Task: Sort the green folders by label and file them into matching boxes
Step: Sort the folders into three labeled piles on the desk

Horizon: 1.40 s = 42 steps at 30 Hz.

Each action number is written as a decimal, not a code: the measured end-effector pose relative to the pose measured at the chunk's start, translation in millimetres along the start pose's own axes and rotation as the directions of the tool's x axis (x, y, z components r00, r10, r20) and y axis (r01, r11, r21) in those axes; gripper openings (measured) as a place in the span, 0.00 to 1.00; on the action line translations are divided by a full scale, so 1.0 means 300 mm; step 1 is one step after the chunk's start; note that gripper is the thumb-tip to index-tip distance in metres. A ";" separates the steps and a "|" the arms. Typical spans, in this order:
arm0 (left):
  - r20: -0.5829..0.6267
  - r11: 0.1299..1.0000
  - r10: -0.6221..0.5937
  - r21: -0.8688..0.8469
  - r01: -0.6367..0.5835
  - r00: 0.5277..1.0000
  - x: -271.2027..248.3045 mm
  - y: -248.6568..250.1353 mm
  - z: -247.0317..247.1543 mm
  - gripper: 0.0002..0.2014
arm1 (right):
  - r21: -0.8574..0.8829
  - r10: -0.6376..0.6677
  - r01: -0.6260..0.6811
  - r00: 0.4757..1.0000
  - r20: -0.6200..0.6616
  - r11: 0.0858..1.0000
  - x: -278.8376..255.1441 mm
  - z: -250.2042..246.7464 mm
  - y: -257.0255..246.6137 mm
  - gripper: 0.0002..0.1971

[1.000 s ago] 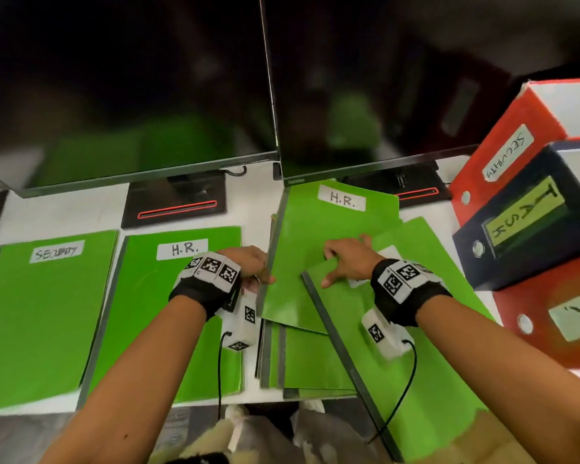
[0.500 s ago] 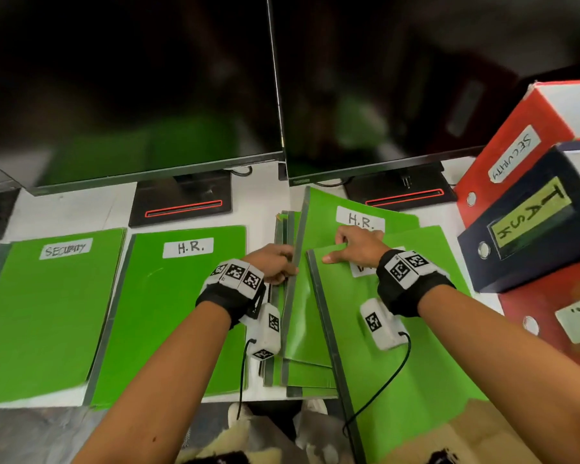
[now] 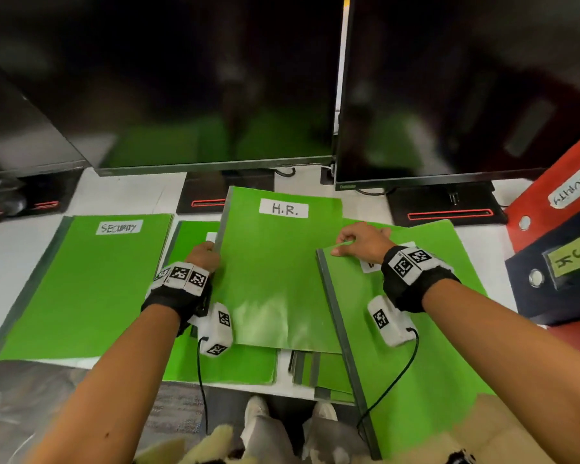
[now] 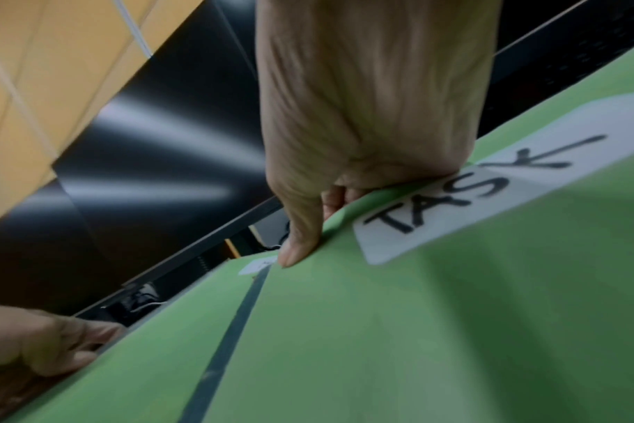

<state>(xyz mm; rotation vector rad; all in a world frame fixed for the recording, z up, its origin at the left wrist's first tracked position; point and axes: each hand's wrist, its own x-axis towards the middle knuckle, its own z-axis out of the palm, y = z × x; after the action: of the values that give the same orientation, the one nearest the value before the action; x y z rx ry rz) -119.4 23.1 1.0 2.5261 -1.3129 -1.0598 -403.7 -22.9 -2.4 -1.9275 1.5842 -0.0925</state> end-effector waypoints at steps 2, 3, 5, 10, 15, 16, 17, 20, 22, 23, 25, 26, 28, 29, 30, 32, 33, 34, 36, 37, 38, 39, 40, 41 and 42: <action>-0.040 1.000 -0.011 0.011 0.011 0.999 0.017 -0.042 -0.024 0.18 | -0.027 -0.033 0.033 0.999 0.008 0.999 0.028 0.002 -0.065 0.13; -0.063 0.999 -0.027 0.018 0.028 0.998 0.026 -0.066 -0.036 0.18 | -0.045 -0.048 0.049 0.999 0.014 0.998 0.043 0.006 -0.097 0.14; -0.120 0.998 -0.065 0.019 0.067 0.991 0.048 -0.122 -0.059 0.18 | -0.071 -0.077 0.078 0.997 0.023 0.994 0.068 0.019 -0.153 0.12; -0.128 0.977 -0.202 0.048 0.210 0.971 0.074 -0.255 -0.093 0.16 | -0.061 -0.081 0.086 0.994 0.075 0.994 0.102 0.074 -0.215 0.13; -0.198 0.925 -0.354 0.073 0.374 0.914 0.058 -0.251 -0.081 0.23 | 0.014 -0.084 0.083 0.988 0.128 0.996 0.145 0.113 -0.265 0.17; -0.218 0.936 -0.323 0.068 0.344 0.921 0.055 -0.226 -0.087 0.26 | 0.015 -0.089 0.088 0.989 0.119 0.996 0.148 0.115 -0.280 0.17; -0.220 0.961 -0.240 0.080 0.263 0.945 0.057 -0.203 -0.090 0.29 | 0.009 -0.098 0.097 0.990 0.101 0.995 0.150 0.116 -0.296 0.17; 0.143 0.987 0.138 -0.103 -0.124 0.980 0.026 -0.095 -0.077 0.29 | -0.006 -0.161 0.161 0.987 0.017 0.987 0.147 0.111 -0.353 0.14; 0.423 0.935 0.303 -0.305 -0.181 0.854 -0.037 -0.022 -0.050 0.19 | 0.010 -0.202 0.203 0.978 -0.041 0.979 0.151 0.103 -0.388 0.09; 0.482 0.911 0.354 -0.373 -0.179 0.801 -0.056 0.003 -0.031 0.12 | 0.024 -0.214 0.216 0.975 -0.064 0.976 0.153 0.096 -0.399 0.09; 0.476 0.858 0.416 -0.487 -0.162 0.775 -0.060 0.025 -0.001 0.03 | 0.066 -0.220 0.227 0.970 -0.108 0.972 0.153 0.080 -0.406 0.09; 0.447 0.835 0.435 -0.526 -0.164 0.782 -0.056 0.027 0.008 0.06 | 0.080 -0.221 0.233 0.966 -0.131 0.969 0.150 0.072 -0.402 0.09; 0.394 0.812 0.421 -0.565 -0.146 0.817 -0.048 0.023 0.003 0.09 | 0.063 -0.210 0.225 0.960 -0.185 0.972 0.139 0.065 -0.382 0.07; 0.368 0.804 0.408 -0.579 -0.138 0.836 -0.045 0.019 -0.004 0.10 | 0.039 -0.196 0.209 0.959 -0.206 0.977 0.134 0.063 -0.367 0.08; 0.345 0.793 0.392 -0.597 -0.123 0.853 -0.044 0.016 -0.012 0.13 | 0.008 -0.172 0.178 0.960 -0.220 0.984 0.130 0.063 -0.351 0.12; 0.309 0.767 0.360 -0.635 -0.091 0.880 -0.042 0.011 -0.026 0.18 | -0.042 -0.099 0.092 0.963 -0.251 0.995 0.121 0.062 -0.323 0.24; 0.292 0.759 0.351 -0.645 -0.088 0.890 -0.039 0.011 -0.030 0.19 | -0.047 -0.051 0.039 0.957 -0.285 0.998 0.116 0.061 -0.311 0.31; 0.284 0.757 0.340 -0.648 -0.082 0.896 -0.040 0.012 -0.037 0.20 | -0.034 0.004 -0.016 0.944 -0.329 0.999 0.110 0.059 -0.301 0.38; 0.273 0.748 0.316 -0.661 -0.061 0.909 -0.040 0.011 -0.047 0.20 | 0.028 0.100 -0.097 0.913 -0.395 0.995 0.097 0.059 -0.286 0.48; 0.271 0.745 0.305 -0.665 -0.051 0.913 -0.037 0.005 -0.048 0.21 | 0.058 0.125 -0.111 0.905 -0.407 0.992 0.090 0.060 -0.283 0.52; 0.276 0.741 0.291 -0.671 -0.034 0.916 -0.034 -0.004 -0.049 0.21 | 0.084 0.139 -0.115 0.899 -0.415 0.990 0.083 0.065 -0.280 0.54; 0.284 0.730 0.283 -0.683 -0.014 0.916 -0.029 -0.013 -0.047 0.21 | 0.108 0.154 -0.118 0.888 -0.433 0.987 0.072 0.070 -0.278 0.55; 0.289 0.727 0.272 -0.687 0.001 0.918 -0.029 -0.024 -0.047 0.22 | 0.139 0.178 -0.129 0.873 -0.454 0.982 0.063 0.077 -0.274 0.55; 0.288 0.721 0.262 -0.692 0.011 0.921 -0.023 -0.036 -0.044 0.22 | 0.181 0.219 -0.149 0.852 -0.475 0.972 0.055 0.083 -0.271 0.55; 0.283 0.712 0.251 -0.702 0.022 0.926 -0.022 -0.047 -0.045 0.22 | 0.241 0.280 -0.182 0.830 -0.482 0.953 0.049 0.090 -0.261 0.55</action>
<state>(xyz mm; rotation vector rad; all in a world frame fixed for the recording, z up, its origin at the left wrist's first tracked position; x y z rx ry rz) -103.9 33.9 9.2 1.7062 -0.8563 -1.6595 -320.7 -18.9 10.9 -1.6242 2.0601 -0.6791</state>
